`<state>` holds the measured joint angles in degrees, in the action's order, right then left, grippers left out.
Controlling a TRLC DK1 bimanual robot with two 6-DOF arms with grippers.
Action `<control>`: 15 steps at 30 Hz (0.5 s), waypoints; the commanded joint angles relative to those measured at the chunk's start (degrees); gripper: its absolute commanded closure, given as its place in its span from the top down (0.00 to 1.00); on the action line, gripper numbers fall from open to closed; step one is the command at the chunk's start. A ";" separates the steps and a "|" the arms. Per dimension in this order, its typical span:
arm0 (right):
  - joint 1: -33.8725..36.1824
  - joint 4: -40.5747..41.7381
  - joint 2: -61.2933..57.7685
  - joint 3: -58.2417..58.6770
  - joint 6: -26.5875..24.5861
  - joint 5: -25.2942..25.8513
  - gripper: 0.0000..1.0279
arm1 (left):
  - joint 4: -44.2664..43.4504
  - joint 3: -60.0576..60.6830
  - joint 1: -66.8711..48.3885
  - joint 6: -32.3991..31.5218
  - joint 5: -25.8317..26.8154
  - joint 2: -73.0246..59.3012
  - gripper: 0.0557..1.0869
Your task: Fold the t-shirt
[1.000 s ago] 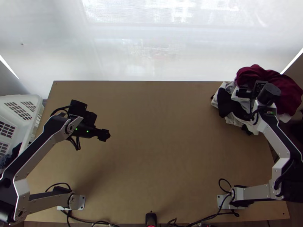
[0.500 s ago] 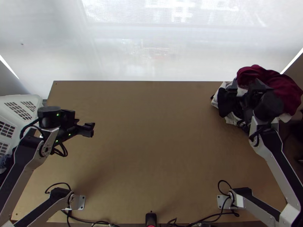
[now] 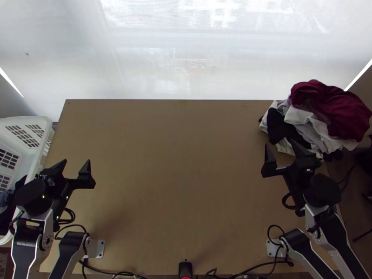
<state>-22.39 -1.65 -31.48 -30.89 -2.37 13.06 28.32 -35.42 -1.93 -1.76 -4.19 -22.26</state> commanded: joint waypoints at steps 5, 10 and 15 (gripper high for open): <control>-6.52 -9.51 31.48 18.24 -0.09 1.62 0.95 | 1.39 9.67 11.43 -5.80 -0.82 22.61 0.95; -3.54 -5.64 31.75 24.65 1.93 2.41 0.95 | 5.43 10.90 14.06 -11.34 -0.74 22.52 0.95; -3.45 -8.98 31.75 25.18 4.57 2.41 0.95 | 6.23 14.59 14.24 -14.06 -0.82 22.52 0.95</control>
<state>-26.48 -9.15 -2.42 -9.58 0.03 15.07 32.51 -24.67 10.28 -12.21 -5.02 -1.50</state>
